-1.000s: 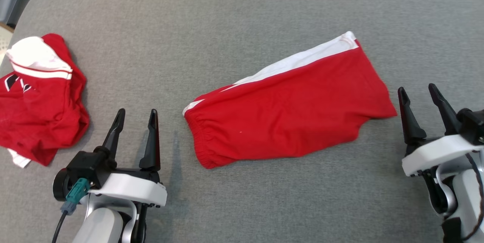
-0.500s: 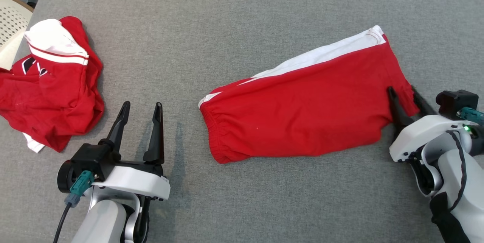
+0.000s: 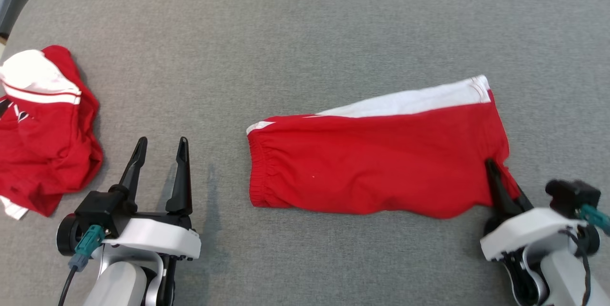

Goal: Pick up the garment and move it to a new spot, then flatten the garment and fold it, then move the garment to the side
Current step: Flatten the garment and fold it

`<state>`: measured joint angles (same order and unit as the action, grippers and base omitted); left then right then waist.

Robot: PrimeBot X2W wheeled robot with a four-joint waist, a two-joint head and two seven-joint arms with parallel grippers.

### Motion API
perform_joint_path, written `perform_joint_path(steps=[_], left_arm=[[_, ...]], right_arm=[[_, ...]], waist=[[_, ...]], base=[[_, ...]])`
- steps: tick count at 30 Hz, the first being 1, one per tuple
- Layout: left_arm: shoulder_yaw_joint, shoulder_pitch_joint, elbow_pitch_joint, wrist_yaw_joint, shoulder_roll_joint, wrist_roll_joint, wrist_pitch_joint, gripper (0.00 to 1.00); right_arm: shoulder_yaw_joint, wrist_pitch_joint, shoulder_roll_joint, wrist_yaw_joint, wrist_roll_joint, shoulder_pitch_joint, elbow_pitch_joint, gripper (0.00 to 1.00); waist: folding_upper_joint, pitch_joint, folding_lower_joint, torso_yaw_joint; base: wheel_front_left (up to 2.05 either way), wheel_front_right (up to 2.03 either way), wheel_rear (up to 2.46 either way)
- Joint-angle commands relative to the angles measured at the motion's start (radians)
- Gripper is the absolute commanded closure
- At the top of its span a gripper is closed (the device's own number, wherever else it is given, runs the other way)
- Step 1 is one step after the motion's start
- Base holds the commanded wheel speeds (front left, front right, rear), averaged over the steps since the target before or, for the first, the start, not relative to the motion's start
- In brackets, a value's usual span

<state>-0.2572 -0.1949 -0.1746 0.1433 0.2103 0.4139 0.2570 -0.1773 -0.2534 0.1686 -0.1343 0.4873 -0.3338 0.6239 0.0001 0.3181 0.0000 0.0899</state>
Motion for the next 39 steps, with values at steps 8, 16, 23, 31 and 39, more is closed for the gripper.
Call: perform_joint_path(steps=[8, 16, 23, 31, 39], left_arm=[[0.003, 0.028, 0.033, 0.013, 0.024, 0.002, -0.017, 0.00], [-0.001, 0.042, 0.056, 0.022, 0.038, 0.002, -0.033, 0.00], [-0.010, 0.053, 0.068, 0.028, 0.041, 0.004, -0.045, 0.00], [-0.022, 0.059, 0.075, 0.033, 0.036, 0.008, -0.049, 0.00], [-0.039, 0.044, 0.069, 0.029, 0.023, 0.010, -0.045, 0.00]], right_arm=[[0.100, 0.004, -0.018, 0.008, 0.008, 0.182, -0.020, 1.00], [0.150, 0.007, -0.039, 0.008, -0.011, 0.211, -0.050, 1.00], [0.142, 0.024, -0.046, 0.006, -0.041, 0.181, -0.119, 1.00], [0.020, 0.158, -0.072, 0.003, -0.116, 0.105, -0.395, 1.00], [-0.254, 0.292, -0.104, 0.003, -0.087, -0.013, -0.512, 1.00]], waist=[[-0.0001, -0.021, 0.0000, -0.049], [-0.0001, -0.030, 0.0000, -0.064], [-0.0001, -0.040, 0.0000, -0.067], [-0.0001, -0.059, 0.0000, -0.066], [-0.0001, -0.072, 0.0000, -0.031]], base=[[0.00, 0.00, 0.00], [0.00, 0.00, 0.00], [0.00, 0.00, 0.00], [0.00, 0.00, 0.00], [0.00, 0.00, 0.00]])
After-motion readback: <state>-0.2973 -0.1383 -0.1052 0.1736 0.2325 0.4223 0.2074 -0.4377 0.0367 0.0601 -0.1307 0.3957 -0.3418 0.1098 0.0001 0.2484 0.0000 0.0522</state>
